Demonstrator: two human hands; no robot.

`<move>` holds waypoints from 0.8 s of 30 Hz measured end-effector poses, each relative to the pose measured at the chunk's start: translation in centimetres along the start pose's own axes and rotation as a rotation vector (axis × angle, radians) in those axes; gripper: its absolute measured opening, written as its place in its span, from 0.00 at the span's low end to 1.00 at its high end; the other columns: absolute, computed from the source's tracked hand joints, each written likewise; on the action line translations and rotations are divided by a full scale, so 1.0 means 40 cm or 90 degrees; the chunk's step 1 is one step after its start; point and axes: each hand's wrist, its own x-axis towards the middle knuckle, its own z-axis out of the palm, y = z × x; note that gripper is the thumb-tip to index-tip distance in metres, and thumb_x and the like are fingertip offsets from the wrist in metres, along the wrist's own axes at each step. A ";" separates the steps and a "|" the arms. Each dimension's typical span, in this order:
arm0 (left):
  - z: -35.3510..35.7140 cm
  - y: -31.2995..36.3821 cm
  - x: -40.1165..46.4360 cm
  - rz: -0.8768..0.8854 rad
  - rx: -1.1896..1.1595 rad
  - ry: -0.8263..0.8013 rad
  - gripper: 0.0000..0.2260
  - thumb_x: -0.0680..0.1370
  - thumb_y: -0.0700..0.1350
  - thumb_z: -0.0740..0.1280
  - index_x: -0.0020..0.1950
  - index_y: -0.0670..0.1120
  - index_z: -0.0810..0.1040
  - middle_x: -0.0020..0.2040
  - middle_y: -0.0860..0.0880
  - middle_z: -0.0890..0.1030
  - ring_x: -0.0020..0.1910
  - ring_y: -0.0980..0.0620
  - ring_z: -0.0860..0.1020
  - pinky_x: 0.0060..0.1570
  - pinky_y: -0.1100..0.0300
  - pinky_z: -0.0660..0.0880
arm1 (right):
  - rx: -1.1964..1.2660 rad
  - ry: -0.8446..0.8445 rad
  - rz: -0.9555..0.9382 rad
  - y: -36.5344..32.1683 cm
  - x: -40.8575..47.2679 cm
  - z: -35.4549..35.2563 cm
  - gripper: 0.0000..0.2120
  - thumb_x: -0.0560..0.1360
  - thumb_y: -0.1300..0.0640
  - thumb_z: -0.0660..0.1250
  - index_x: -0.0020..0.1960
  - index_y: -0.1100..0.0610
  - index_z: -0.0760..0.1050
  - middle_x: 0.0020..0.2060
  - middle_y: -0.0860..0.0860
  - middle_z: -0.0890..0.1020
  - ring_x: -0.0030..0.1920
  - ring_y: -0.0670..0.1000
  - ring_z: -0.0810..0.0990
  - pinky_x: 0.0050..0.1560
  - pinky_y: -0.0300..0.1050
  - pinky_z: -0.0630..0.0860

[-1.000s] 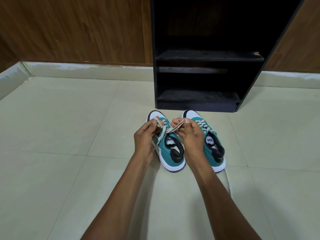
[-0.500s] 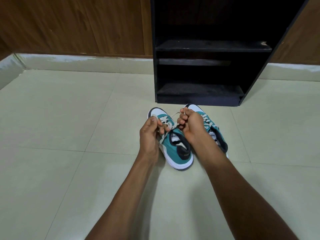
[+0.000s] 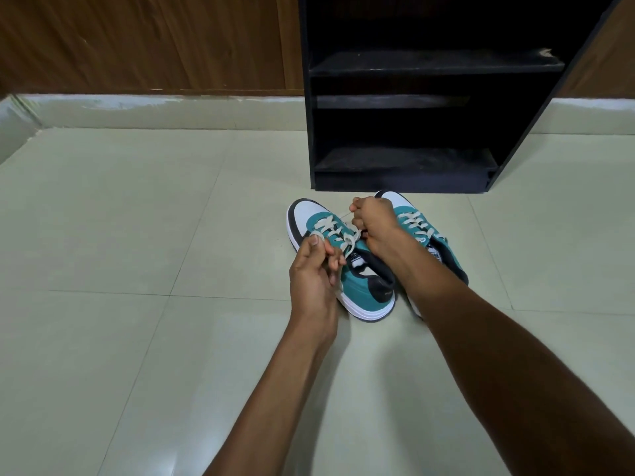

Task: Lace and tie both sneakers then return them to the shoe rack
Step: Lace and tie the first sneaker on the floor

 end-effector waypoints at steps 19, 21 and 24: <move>-0.013 0.017 -0.012 -0.137 -0.132 0.076 0.12 0.84 0.43 0.57 0.41 0.45 0.70 0.28 0.49 0.69 0.32 0.53 0.72 0.27 0.64 0.61 | -0.389 0.026 -0.343 0.025 0.016 0.003 0.14 0.81 0.55 0.62 0.41 0.60 0.78 0.36 0.57 0.83 0.36 0.54 0.78 0.40 0.47 0.75; -0.017 0.014 -0.012 -0.139 -0.140 0.079 0.12 0.84 0.44 0.57 0.41 0.45 0.70 0.29 0.49 0.68 0.32 0.53 0.72 0.26 0.64 0.61 | -0.392 0.025 -0.349 0.026 0.011 0.003 0.13 0.81 0.55 0.62 0.40 0.58 0.77 0.33 0.54 0.81 0.33 0.51 0.75 0.38 0.44 0.72; -0.019 0.011 -0.008 -0.140 -0.160 0.093 0.13 0.84 0.44 0.57 0.41 0.44 0.70 0.28 0.49 0.68 0.32 0.52 0.72 0.26 0.64 0.62 | -0.391 0.028 -0.342 0.024 0.003 0.004 0.14 0.82 0.56 0.62 0.40 0.62 0.78 0.29 0.51 0.76 0.29 0.47 0.71 0.34 0.42 0.67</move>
